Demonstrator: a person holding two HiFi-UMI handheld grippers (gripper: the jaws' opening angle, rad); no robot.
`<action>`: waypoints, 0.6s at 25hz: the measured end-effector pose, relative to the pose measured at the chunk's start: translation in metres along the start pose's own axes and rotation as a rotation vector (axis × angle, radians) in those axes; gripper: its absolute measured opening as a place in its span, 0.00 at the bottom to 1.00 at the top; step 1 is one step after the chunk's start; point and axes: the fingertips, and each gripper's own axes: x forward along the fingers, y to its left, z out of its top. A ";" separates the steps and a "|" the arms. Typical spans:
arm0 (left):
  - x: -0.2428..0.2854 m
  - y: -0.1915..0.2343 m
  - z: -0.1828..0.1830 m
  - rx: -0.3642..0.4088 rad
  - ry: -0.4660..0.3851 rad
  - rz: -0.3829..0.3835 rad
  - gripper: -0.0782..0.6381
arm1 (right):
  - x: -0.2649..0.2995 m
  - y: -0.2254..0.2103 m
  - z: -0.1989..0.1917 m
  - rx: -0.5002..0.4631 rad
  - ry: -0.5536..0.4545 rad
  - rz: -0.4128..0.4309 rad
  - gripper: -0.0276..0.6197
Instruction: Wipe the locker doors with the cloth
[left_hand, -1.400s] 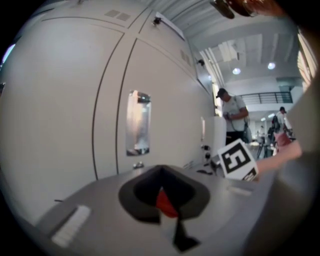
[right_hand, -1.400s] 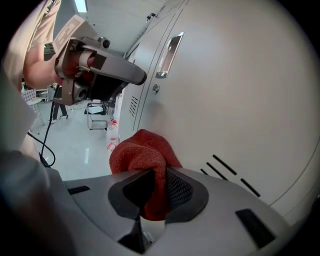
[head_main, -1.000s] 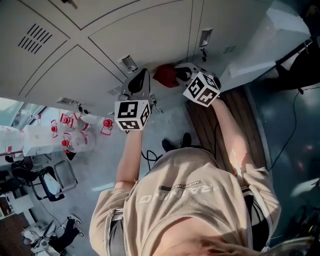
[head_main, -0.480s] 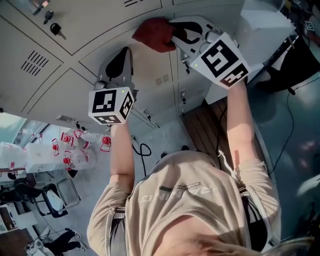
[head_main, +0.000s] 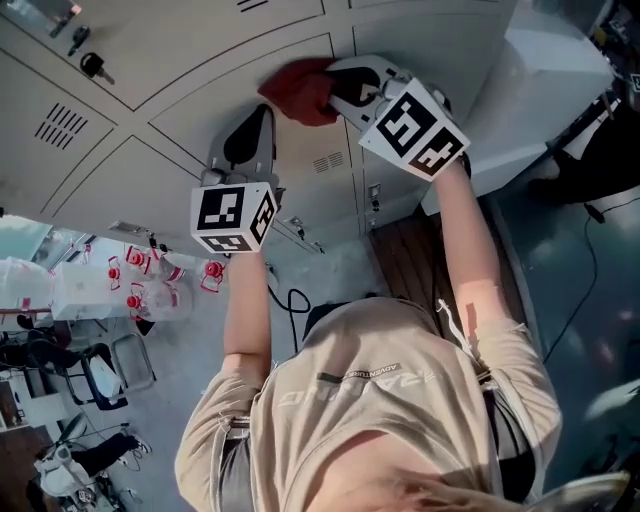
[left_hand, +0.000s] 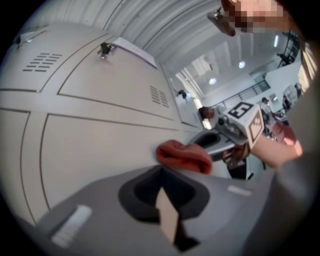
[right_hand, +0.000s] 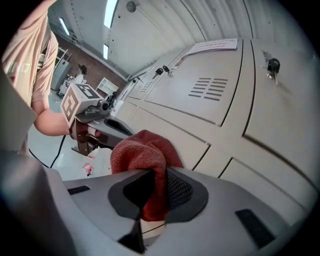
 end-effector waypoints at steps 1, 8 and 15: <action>-0.001 0.000 -0.009 -0.008 0.012 0.006 0.12 | 0.005 0.009 -0.008 0.011 0.005 0.021 0.11; -0.008 -0.006 -0.094 -0.079 0.140 0.036 0.12 | 0.041 0.080 -0.094 0.129 0.113 0.174 0.11; -0.015 -0.013 -0.160 -0.145 0.266 0.048 0.12 | 0.066 0.138 -0.168 0.253 0.158 0.237 0.11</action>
